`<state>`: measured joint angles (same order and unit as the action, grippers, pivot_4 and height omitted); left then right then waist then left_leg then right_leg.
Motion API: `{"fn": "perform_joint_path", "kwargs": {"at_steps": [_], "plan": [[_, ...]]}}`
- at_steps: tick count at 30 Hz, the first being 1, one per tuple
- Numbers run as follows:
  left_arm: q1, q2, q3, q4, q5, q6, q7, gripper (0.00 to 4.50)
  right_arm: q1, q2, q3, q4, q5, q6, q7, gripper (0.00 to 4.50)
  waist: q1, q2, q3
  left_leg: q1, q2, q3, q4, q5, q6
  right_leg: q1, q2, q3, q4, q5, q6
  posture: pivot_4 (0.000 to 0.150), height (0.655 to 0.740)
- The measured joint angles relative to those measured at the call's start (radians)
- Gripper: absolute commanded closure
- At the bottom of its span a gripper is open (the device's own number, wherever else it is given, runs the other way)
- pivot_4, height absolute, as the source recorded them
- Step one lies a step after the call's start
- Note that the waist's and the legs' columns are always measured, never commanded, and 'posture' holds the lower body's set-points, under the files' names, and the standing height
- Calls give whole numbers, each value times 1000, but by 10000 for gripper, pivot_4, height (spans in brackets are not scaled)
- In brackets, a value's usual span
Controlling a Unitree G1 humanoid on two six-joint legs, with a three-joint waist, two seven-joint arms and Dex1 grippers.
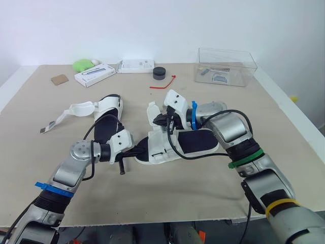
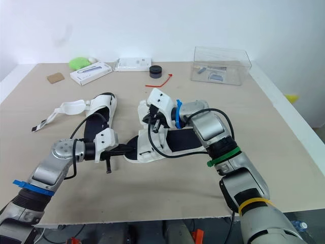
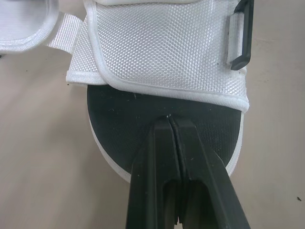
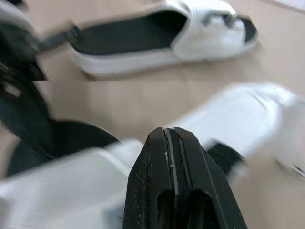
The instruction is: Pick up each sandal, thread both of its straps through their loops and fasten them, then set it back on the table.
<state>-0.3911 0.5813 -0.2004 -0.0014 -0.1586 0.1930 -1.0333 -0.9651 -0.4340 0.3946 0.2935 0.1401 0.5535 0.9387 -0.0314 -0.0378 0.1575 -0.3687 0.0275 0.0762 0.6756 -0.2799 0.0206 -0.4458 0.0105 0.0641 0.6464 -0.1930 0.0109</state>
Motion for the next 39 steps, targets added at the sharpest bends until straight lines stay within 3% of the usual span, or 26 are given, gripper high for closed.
{"fn": "perform_joint_path", "kwargs": {"at_steps": [29,37,39], "plan": [[0,-4,0,-2,1,0,3,45000,-21,-34,29,-44,-106,129,102,44080,0,0,0,0,0,-1,0,0,0,0,0,-1,0,-1,0,1500,7261],[2,0,1,-2,4,0,5,45000,-54,47,-89,56,-39,295,72,44080,-1,0,-1,1,0,-1,0,0,0,1,-1,-1,0,1,-1,1500,7261],[2,2,2,-2,4,0,5,45000,-81,73,-138,89,-2,364,54,34504,-1,0,-1,0,1,-1,0,0,0,0,-2,-1,0,3,-5,1500,7261]]}}
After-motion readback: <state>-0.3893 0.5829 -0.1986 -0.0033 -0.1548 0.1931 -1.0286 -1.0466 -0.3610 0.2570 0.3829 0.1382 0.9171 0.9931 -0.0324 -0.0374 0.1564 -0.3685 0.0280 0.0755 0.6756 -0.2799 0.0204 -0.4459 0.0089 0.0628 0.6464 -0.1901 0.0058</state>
